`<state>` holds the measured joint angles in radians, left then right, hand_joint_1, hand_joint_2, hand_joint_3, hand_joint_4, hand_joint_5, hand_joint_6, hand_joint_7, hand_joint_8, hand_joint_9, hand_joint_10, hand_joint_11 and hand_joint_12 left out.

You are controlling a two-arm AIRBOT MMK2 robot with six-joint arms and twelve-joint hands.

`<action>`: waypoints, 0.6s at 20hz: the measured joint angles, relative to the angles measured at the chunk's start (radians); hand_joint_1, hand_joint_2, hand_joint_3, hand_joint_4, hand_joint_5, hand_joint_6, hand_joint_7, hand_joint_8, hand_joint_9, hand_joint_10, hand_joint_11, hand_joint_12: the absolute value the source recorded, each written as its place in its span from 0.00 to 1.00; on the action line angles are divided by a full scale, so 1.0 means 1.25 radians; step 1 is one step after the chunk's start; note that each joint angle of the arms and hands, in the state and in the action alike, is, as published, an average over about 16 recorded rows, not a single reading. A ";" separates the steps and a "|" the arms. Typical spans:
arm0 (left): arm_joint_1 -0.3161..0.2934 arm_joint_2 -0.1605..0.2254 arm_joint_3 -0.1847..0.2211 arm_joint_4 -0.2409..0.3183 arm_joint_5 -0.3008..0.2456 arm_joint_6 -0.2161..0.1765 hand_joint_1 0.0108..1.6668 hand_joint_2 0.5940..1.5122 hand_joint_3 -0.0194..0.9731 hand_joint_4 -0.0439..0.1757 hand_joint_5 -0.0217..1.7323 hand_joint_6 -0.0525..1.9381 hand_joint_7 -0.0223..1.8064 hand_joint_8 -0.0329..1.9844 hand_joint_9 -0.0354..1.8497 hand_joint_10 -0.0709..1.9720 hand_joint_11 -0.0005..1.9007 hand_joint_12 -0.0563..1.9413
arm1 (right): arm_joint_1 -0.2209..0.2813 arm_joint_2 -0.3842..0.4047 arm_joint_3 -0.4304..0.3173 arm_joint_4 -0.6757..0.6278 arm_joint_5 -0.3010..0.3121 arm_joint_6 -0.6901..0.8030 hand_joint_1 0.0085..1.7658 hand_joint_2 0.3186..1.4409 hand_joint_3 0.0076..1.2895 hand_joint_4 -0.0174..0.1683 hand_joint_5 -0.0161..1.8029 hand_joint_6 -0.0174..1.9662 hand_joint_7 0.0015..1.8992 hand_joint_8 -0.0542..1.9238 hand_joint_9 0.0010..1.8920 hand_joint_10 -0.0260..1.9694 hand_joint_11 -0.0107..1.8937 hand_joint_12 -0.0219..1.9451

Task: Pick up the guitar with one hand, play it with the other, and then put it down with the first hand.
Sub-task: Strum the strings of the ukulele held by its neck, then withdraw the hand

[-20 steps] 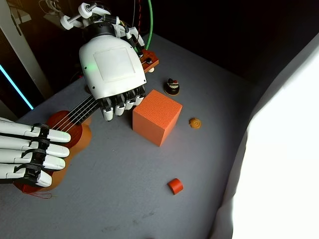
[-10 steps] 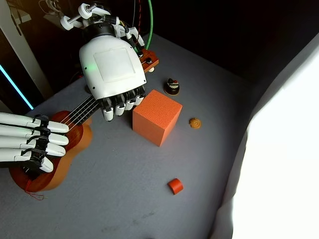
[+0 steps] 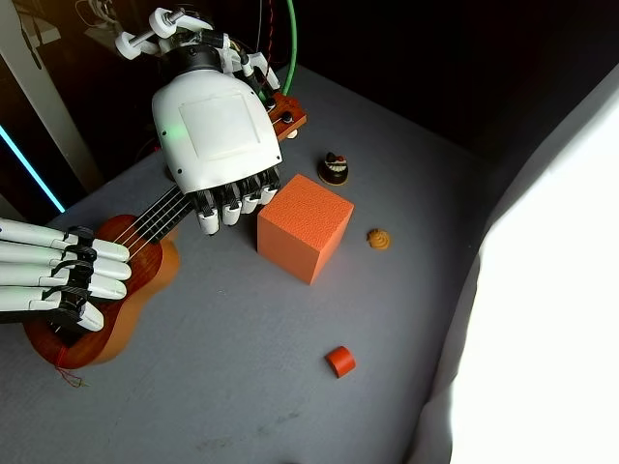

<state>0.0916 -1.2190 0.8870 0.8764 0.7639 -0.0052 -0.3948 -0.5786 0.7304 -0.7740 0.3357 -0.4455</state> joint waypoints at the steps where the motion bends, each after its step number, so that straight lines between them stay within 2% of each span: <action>1: 0.000 0.000 0.000 0.000 0.000 0.001 0.87 0.54 0.00 0.22 0.72 0.95 0.72 0.99 0.75 0.97 0.74 0.98 | -0.001 0.001 -0.001 -0.002 0.004 0.000 0.13 0.92 0.01 0.05 0.10 0.09 0.09 0.03 0.02 0.20 0.02 0.52; 12: 0.001 0.000 -0.001 0.002 0.001 -0.001 0.87 0.54 0.00 0.22 0.72 0.95 0.72 0.99 0.75 0.97 0.74 0.98 | -0.005 0.017 -0.014 -0.024 0.054 -0.011 0.13 0.93 0.01 0.07 0.04 0.27 0.10 0.03 0.01 0.21 0.02 0.52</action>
<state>0.0925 -1.2190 0.8857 0.8793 0.7655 -0.0059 -0.4010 -0.5573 0.7132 -0.8041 0.4034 -0.4591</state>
